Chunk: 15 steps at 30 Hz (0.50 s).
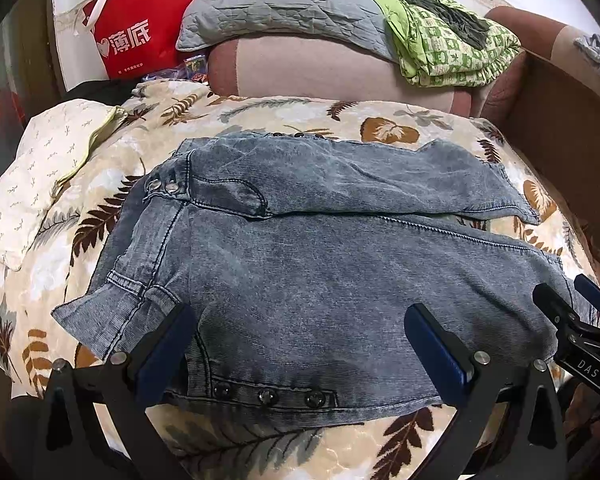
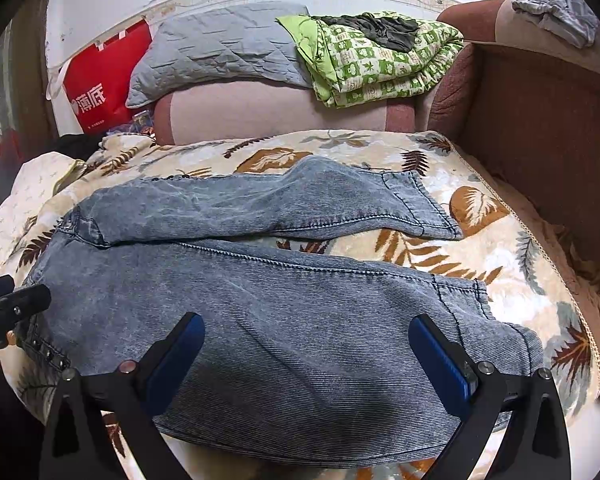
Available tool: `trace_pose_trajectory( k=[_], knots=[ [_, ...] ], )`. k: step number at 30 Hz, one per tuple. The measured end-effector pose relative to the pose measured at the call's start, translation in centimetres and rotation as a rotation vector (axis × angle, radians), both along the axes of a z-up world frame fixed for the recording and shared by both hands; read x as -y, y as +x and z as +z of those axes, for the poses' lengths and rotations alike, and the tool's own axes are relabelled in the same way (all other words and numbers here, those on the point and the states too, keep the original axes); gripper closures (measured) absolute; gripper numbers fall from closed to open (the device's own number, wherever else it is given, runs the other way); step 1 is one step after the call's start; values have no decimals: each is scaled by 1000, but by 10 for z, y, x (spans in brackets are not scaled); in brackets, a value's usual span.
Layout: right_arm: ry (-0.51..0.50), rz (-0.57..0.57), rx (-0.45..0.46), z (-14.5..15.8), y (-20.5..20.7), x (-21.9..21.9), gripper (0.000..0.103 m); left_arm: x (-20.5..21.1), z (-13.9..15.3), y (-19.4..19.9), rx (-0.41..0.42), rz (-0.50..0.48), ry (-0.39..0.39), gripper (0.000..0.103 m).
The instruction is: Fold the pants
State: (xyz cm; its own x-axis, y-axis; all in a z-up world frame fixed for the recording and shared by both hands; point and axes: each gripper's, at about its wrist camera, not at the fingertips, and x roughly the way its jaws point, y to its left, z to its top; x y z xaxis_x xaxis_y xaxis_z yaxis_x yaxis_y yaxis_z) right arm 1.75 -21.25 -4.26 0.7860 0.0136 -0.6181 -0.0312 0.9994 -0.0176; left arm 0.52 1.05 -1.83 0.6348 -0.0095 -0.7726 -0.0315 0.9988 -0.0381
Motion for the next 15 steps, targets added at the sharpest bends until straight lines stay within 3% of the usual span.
trace_pose_trajectory(
  k=[15],
  knots=[
    [-15, -2, 0, 0, -1, -1, 0, -4, -3, 0, -12, 10, -13, 0]
  ],
)
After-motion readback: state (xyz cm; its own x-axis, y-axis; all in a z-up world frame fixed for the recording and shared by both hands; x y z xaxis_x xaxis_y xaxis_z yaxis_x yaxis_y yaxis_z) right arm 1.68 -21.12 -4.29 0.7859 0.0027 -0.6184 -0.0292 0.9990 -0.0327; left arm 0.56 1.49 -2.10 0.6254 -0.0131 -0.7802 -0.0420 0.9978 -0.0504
